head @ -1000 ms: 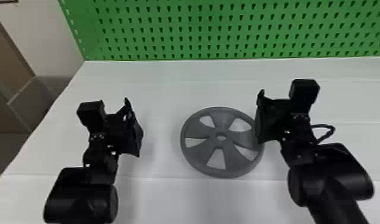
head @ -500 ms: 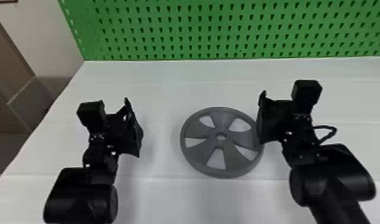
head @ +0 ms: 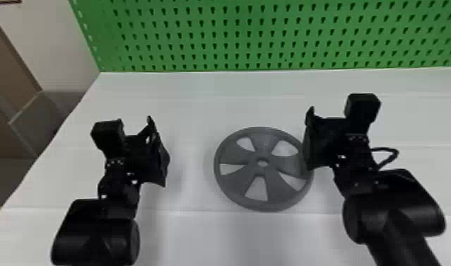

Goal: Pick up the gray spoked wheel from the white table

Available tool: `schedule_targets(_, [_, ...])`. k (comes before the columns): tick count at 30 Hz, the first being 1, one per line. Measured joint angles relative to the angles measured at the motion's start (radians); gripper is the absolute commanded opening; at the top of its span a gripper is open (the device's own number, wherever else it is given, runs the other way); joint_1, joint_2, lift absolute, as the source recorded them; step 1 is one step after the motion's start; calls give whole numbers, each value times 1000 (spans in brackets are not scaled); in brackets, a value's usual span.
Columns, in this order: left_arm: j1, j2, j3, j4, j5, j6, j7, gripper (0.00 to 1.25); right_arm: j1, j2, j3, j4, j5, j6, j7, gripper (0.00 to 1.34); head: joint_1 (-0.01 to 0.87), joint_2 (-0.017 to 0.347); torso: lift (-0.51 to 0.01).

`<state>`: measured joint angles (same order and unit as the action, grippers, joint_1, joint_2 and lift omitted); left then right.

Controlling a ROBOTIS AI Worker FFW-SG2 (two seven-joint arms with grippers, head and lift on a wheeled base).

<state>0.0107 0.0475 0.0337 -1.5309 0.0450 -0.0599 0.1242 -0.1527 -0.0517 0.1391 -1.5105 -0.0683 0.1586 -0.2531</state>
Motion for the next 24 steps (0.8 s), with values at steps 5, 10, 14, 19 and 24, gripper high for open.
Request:
schedule_targets(5, [0, 0, 0, -1, 0, -1, 0, 752, -13, 2, 4, -86, -25, 140, -1, 1247, 779, 110, -69])
schedule_targets(10, [1, 0, 0, -2, -1, -1, 0, 752, -39, 3, 10, -166, -40, 294, -2, 1247, 779, 110, -69])
schedule_targets(14, [1, 0, 0, -2, -1, -1, 0, 752, -79, 3, 11, -223, -45, 460, -2, 1247, 779, 110, -69])
schedule_targets(19, [2, 0, 1, -3, -2, -1, 0, 752, -147, 6, 0, -260, -67, 664, -3, 1247, 779, 110, -69])
schedule_targets(24, [2, 0, 2, -5, -7, -4, 0, 752, -226, -2, -3, -264, -108, 836, -47, 1247, 779, 110, -69])
